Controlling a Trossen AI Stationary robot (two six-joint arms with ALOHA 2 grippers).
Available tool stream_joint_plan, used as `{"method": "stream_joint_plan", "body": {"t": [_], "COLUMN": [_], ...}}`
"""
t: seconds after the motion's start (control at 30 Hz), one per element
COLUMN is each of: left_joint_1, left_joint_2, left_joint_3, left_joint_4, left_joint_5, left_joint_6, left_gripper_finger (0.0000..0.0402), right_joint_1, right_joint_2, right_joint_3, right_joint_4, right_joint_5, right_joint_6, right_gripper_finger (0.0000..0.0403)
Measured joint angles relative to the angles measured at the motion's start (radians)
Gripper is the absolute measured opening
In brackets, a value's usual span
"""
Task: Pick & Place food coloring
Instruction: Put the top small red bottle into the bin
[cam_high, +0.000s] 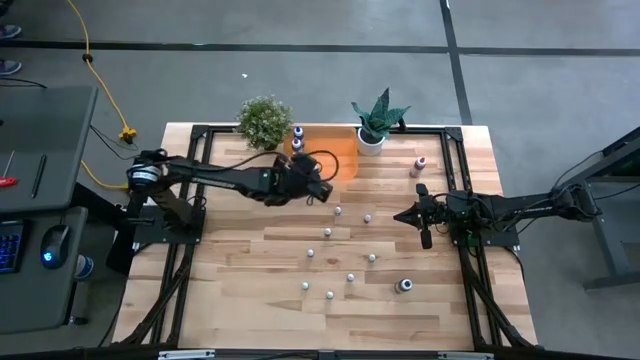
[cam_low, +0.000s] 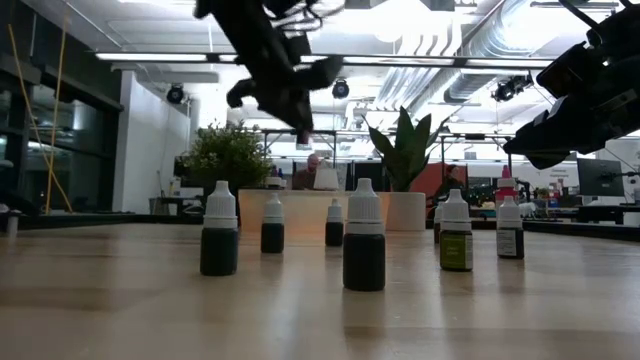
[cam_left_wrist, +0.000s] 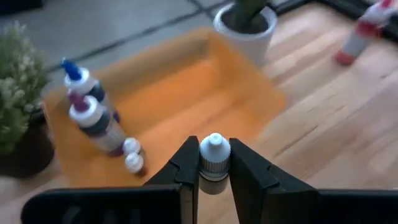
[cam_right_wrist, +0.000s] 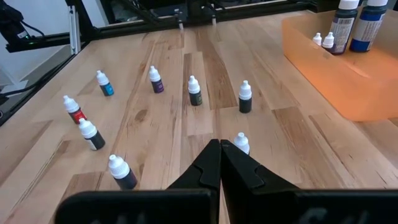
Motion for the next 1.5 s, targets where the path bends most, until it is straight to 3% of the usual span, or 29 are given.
{"method": "stream_joint_plan", "body": {"t": [0.3, 0.53, 0.97, 1.5], "left_joint_1": [0.115, 0.170, 0.231, 0.253], "left_joint_2": [0.230, 0.384, 0.524, 0.568], "left_joint_3": [0.316, 0.476, 0.487, 0.489], "left_joint_4": [-0.146, -0.142, -0.005, 0.047], "left_joint_5": [0.023, 0.027, 0.070, -0.033], "left_joint_6": [-0.167, -0.178, -0.219, -0.179], "left_gripper_finger": [0.0050, 0.0050, 0.0050, 0.0050], "right_joint_1": [0.000, 0.000, 0.000, 0.000], "right_joint_2": [0.000, 0.002, 0.006, 0.006], "right_joint_3": [0.000, 0.000, 0.000, 0.000], "right_joint_4": [0.000, 0.001, 0.000, 0.000], "right_joint_5": [0.000, -0.002, -0.001, 0.000], "right_joint_6": [0.000, 0.000, 0.000, 0.000], "right_gripper_finger": [0.0000, 0.0000, 0.0000, 0.0000]}}
